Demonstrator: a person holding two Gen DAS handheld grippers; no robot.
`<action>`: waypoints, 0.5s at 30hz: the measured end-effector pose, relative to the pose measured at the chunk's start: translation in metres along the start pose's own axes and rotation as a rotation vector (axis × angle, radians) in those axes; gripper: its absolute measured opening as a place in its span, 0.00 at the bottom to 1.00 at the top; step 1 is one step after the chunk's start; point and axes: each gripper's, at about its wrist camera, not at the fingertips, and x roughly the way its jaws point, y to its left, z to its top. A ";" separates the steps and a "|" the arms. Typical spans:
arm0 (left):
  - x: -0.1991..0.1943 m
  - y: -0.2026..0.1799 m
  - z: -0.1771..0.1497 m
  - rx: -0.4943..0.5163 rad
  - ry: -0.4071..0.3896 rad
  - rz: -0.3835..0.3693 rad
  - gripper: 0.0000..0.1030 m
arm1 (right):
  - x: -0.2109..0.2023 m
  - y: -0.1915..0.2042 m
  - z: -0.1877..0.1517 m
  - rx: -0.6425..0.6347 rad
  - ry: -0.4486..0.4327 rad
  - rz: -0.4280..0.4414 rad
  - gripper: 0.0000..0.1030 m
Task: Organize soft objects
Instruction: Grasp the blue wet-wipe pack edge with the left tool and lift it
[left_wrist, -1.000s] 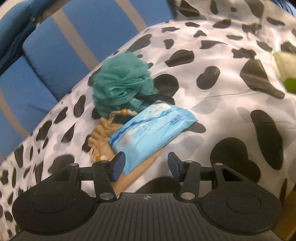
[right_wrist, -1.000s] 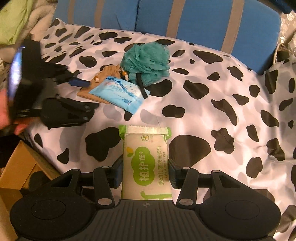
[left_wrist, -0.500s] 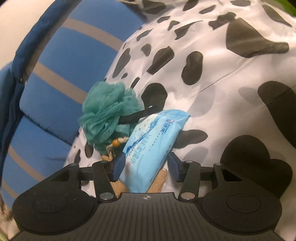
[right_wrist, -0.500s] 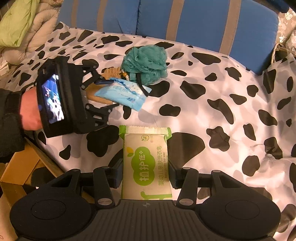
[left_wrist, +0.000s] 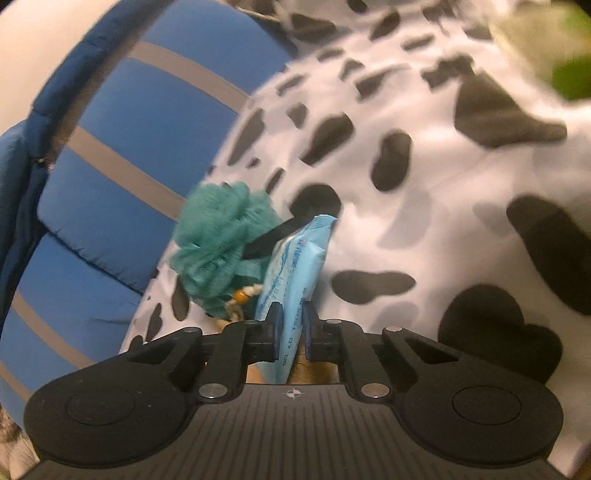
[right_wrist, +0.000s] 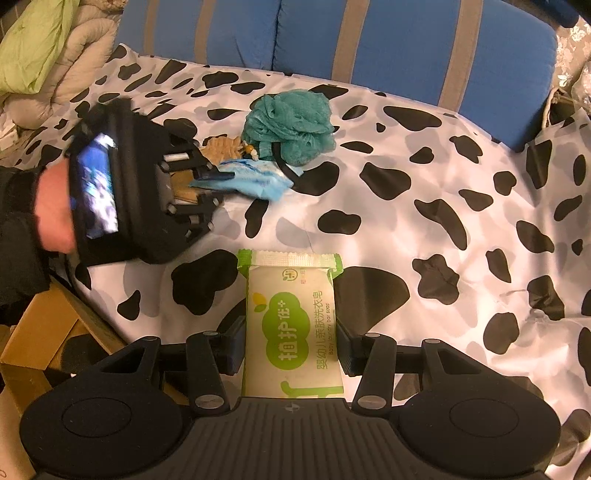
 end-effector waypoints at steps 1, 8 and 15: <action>-0.005 0.006 0.000 -0.025 -0.011 0.000 0.11 | 0.000 0.000 0.001 0.002 -0.001 -0.003 0.50; -0.027 0.048 -0.008 -0.245 -0.044 -0.067 0.09 | 0.006 0.005 0.009 0.004 -0.008 -0.019 0.50; -0.043 0.080 -0.024 -0.439 -0.032 -0.184 0.09 | 0.011 0.017 0.017 -0.013 -0.012 -0.015 0.50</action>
